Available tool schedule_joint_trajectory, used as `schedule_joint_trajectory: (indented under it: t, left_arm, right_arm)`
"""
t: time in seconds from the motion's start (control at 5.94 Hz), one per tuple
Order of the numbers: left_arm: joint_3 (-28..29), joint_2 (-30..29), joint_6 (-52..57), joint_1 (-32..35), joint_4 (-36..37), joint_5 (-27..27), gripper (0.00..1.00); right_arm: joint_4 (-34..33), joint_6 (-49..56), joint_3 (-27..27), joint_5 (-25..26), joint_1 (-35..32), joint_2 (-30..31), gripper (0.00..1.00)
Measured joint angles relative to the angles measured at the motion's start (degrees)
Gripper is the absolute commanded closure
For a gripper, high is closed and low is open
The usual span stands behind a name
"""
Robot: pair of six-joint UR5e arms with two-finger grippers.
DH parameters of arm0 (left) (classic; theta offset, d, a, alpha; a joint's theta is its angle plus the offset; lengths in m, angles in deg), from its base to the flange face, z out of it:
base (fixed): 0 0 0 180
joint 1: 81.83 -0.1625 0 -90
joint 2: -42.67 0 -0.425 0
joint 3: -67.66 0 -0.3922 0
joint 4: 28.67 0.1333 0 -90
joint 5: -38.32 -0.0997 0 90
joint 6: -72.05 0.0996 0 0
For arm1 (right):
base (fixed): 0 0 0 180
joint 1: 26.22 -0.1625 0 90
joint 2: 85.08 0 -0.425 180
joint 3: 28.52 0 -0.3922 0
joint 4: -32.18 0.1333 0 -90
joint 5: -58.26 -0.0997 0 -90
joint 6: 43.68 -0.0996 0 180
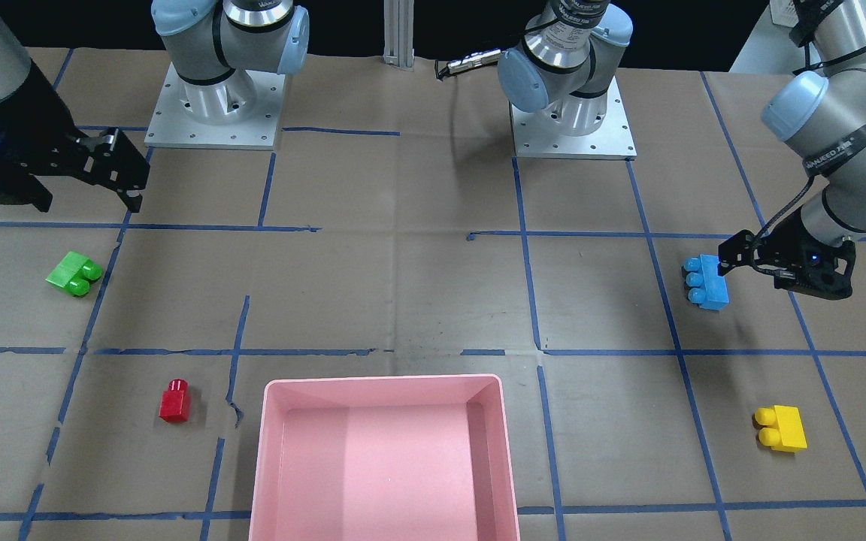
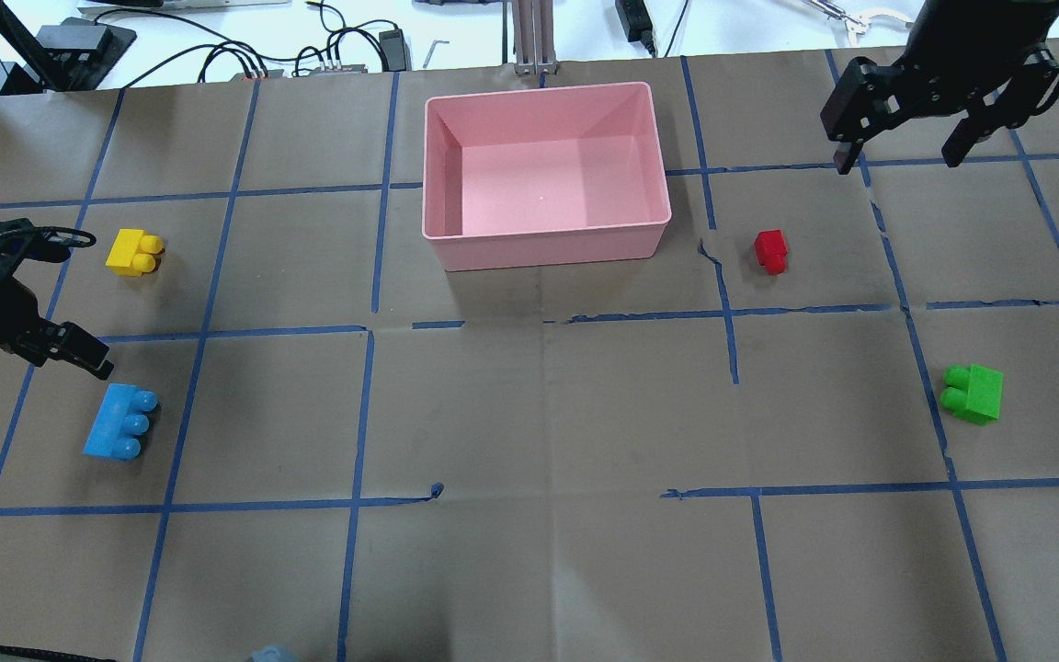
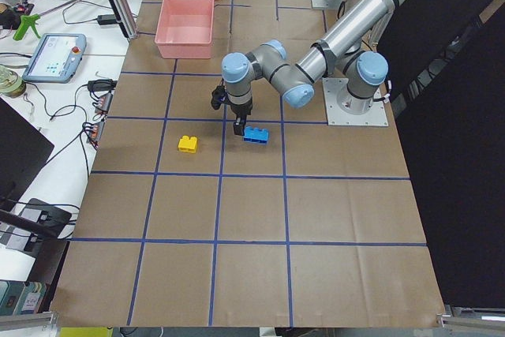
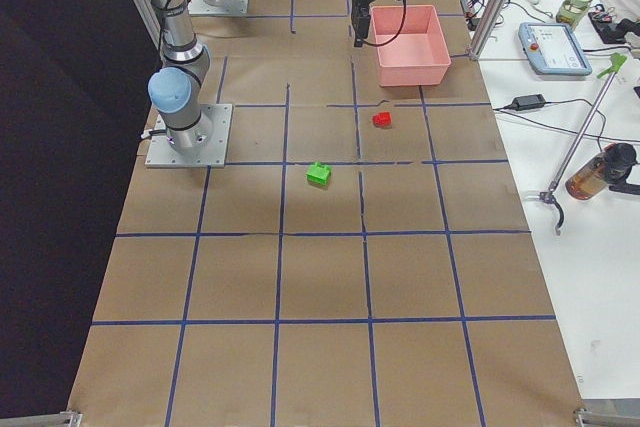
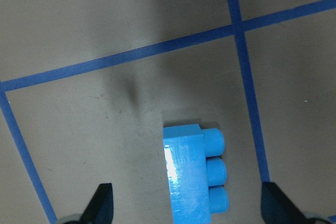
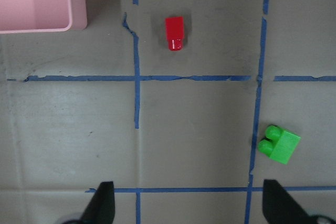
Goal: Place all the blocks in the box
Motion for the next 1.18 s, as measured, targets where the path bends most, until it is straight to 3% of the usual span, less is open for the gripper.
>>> schedule_joint_trajectory:
  t: [0.5,1.01,1.18]
  left_arm:
    - [-3.83,-3.04,0.39,-0.78,5.72,1.13,0.01]
    - [-5.12,-5.8,0.56,-0.85,6.72,1.63,0.02]
    - [-5.4,-6.67,0.41,-0.83,7.35,1.02,0.3]
  right_arm:
    - [0.32,1.85,0.82,0.13,17.62,0.56,0.02]
    - [-1.71,4.95,7.05,0.2,25.31,1.03,0.02]
    - [-4.23,6.02,10.68,0.27,27.28,1.06,0.01]
